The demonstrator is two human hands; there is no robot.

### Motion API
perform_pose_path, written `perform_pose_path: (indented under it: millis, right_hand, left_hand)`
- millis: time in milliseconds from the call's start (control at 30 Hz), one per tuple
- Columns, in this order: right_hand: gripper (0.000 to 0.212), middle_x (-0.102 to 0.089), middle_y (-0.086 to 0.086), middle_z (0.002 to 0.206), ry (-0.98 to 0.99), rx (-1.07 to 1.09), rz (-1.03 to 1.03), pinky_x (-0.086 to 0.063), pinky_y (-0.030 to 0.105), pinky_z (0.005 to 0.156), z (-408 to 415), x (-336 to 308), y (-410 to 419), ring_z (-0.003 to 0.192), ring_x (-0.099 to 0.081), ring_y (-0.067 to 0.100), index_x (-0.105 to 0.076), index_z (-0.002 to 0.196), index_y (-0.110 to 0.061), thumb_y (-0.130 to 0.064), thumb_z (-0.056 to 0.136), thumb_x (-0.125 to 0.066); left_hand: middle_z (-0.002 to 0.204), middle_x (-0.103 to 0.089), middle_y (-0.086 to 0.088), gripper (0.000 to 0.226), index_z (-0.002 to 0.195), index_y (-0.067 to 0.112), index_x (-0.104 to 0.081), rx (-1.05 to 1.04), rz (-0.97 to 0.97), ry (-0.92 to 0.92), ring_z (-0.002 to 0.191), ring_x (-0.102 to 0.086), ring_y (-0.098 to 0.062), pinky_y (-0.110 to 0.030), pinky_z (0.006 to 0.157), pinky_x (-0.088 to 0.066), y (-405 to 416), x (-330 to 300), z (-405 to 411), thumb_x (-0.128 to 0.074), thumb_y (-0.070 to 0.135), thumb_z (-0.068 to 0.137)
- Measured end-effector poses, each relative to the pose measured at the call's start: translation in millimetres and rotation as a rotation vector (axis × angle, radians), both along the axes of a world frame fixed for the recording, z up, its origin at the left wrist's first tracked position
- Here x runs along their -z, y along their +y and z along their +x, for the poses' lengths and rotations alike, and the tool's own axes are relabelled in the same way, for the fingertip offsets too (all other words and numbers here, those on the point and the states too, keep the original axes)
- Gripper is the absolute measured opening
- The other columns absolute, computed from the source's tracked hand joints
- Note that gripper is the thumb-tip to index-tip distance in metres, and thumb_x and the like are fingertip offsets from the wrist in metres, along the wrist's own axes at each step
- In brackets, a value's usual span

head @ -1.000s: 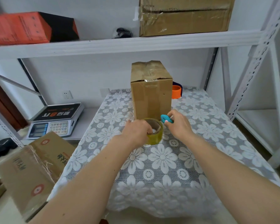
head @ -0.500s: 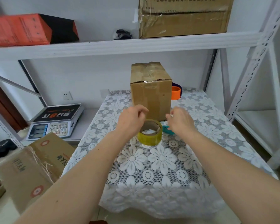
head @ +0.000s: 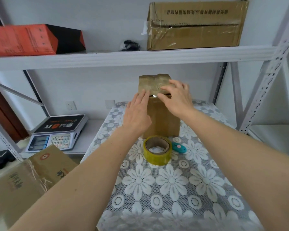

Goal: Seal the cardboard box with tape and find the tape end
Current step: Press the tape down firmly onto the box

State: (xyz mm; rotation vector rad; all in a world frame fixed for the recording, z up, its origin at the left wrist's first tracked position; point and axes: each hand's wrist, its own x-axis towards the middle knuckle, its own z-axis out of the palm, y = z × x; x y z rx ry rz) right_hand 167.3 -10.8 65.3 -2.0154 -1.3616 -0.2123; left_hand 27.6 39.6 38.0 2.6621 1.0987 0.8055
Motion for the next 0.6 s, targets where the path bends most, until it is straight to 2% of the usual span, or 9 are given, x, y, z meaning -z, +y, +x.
perform_pose_path:
  millis: [100, 367, 600]
  right_hand:
    - [0.050, -0.038, -0.004, 0.146, 0.104, 0.059, -0.022, -0.029, 0.039, 0.105, 1, 7, 13, 0.135, -0.025, 0.024, -0.053, 0.131, -0.029, -0.055, 0.089, -0.050]
    - [0.055, -0.046, 0.000, 0.135, 0.200, 0.047, 0.192, -0.028, 0.032, 0.103, 3, 27, 18, 0.125, -0.031, 0.026, -0.059, 0.126, -0.026, -0.058, 0.081, -0.060]
    - [0.058, -0.049, -0.002, 0.125, 0.240, 0.030, 0.274, -0.028, 0.025, 0.096, 4, 31, 19, 0.119, -0.033, 0.022, -0.064, 0.120, -0.025, -0.058, 0.073, -0.069]
  left_hand:
    - [0.162, -0.007, 0.001, 0.084, 0.152, 0.018, -0.010, 0.007, 0.004, -0.068, 0.149, -0.003, -0.019, -0.039, 0.120, -0.013, 1, 7, 3, -0.045, -0.007, 0.080]
    - [0.159, -0.018, 0.007, 0.082, 0.150, 0.020, -0.024, -0.003, -0.009, -0.277, 0.148, -0.008, -0.014, -0.025, 0.113, -0.021, -2, 20, 11, -0.038, -0.016, 0.077]
    - [0.157, -0.025, 0.007, 0.081, 0.147, 0.021, -0.031, -0.039, -0.043, -0.382, 0.147, -0.012, -0.013, -0.018, 0.110, -0.014, -3, 24, 18, -0.036, -0.018, 0.076]
